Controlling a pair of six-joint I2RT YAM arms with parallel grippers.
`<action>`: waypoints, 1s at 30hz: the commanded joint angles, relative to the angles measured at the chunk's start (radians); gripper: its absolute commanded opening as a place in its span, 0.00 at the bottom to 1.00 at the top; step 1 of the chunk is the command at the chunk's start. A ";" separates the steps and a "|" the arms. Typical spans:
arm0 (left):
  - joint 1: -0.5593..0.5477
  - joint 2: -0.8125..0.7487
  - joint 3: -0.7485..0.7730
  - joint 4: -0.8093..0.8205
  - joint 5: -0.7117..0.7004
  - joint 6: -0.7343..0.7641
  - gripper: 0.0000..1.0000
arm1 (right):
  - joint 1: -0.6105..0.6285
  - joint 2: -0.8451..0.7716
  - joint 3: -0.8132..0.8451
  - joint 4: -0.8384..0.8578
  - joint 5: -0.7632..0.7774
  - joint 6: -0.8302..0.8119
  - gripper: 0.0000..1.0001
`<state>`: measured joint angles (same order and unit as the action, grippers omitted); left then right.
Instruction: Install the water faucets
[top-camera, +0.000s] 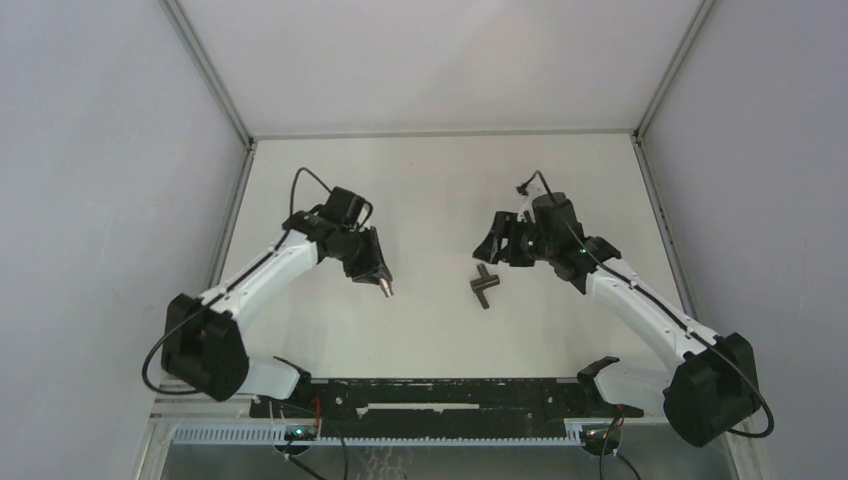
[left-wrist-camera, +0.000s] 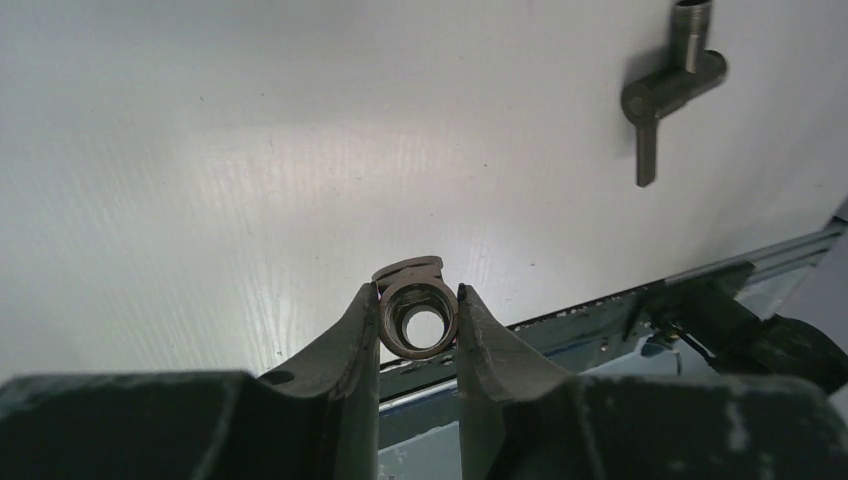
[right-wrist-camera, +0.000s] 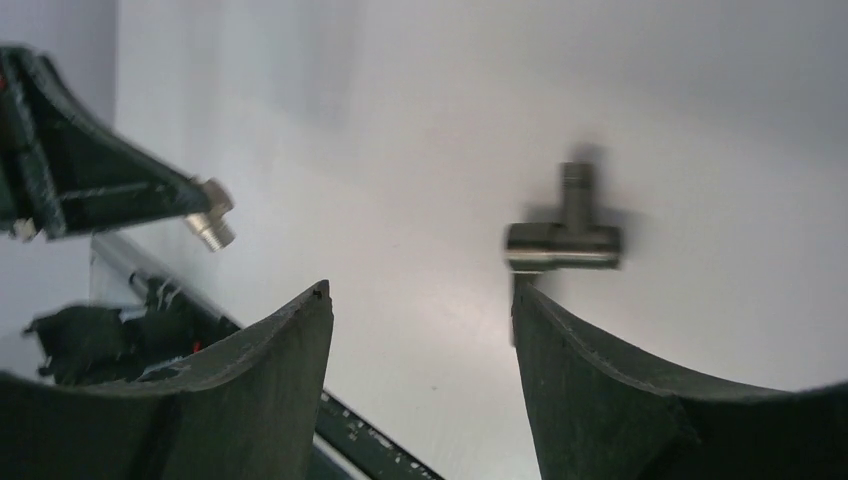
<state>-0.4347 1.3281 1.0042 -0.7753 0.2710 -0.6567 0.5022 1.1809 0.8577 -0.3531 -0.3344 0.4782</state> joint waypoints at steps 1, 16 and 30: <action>-0.054 0.169 0.180 -0.165 -0.115 0.060 0.00 | -0.079 -0.073 -0.005 -0.129 0.152 0.042 0.72; -0.087 0.588 0.452 -0.264 -0.144 0.199 0.04 | -0.104 -0.168 -0.065 -0.192 0.322 0.047 0.72; -0.086 0.693 0.520 -0.278 -0.148 0.242 0.67 | -0.103 -0.172 -0.106 -0.179 0.334 0.050 0.72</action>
<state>-0.5171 2.0331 1.4712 -1.0397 0.1246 -0.4370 0.4049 1.0332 0.7593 -0.5518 -0.0250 0.5201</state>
